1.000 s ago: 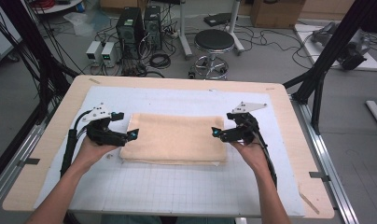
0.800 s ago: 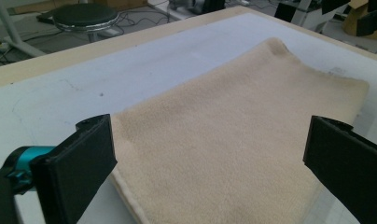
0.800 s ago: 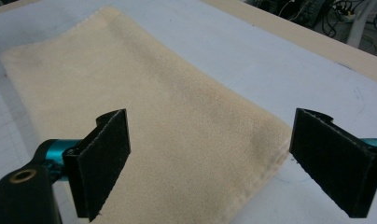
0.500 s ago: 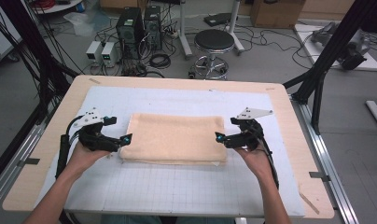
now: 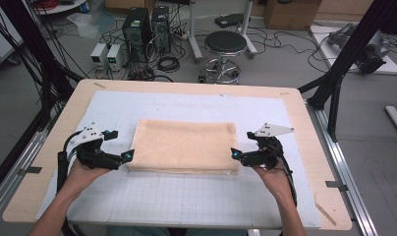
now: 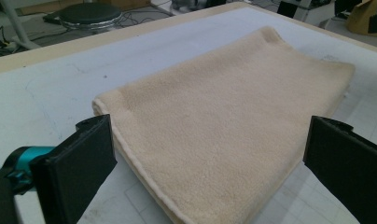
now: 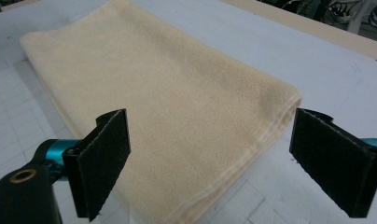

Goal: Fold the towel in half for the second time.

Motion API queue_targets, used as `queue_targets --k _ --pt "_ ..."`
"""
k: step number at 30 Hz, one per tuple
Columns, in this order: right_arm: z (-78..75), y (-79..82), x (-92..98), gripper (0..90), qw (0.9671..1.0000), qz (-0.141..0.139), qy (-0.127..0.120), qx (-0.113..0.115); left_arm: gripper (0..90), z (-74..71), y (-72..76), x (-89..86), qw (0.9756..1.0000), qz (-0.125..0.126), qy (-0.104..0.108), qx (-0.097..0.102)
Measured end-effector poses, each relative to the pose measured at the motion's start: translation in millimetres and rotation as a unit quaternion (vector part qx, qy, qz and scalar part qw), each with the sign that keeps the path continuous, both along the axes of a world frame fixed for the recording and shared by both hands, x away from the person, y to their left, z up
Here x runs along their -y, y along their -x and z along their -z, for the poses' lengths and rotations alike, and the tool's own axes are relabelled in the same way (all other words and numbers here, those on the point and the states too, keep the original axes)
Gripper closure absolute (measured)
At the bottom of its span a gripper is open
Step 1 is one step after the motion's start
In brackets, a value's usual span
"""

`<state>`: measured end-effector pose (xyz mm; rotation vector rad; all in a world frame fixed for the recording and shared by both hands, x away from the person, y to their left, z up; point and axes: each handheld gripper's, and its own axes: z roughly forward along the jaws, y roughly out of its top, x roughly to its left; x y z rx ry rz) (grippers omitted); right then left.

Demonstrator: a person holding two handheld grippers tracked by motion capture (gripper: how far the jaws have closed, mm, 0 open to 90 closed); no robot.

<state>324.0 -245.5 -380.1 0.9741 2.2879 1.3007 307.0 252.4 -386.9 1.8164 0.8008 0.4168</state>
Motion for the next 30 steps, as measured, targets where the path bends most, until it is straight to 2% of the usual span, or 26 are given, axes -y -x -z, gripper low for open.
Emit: queue_targets --k 2,4,13,26,30 --pt "3.0 3.8 2.1 11.8 1.0000 0.002 -0.003 -0.003 2.6 0.6 2.6 -0.9 1.0000 0.001 -0.006 -0.001" --pt "5.3 7.5 4.0 11.8 1.0000 0.004 -0.002 -0.005 2.6 1.3 5.7 -1.6 1.0000 0.002 -0.004 0.000" --pt "12.1 25.9 15.2 11.8 0.9999 0.006 -0.007 0.006 2.5 5.6 20.4 -6.4 1.0000 0.000 -0.009 -0.001" --pt "17.2 54.1 22.9 11.8 0.9998 0.008 -0.010 0.015 2.5 10.3 42.2 -14.0 0.9996 -0.002 -0.029 0.003" --pt "21.0 61.5 26.1 11.4 0.9998 0.011 -0.007 0.018 2.6 10.8 50.1 -15.2 0.9997 -0.003 -0.023 0.004"
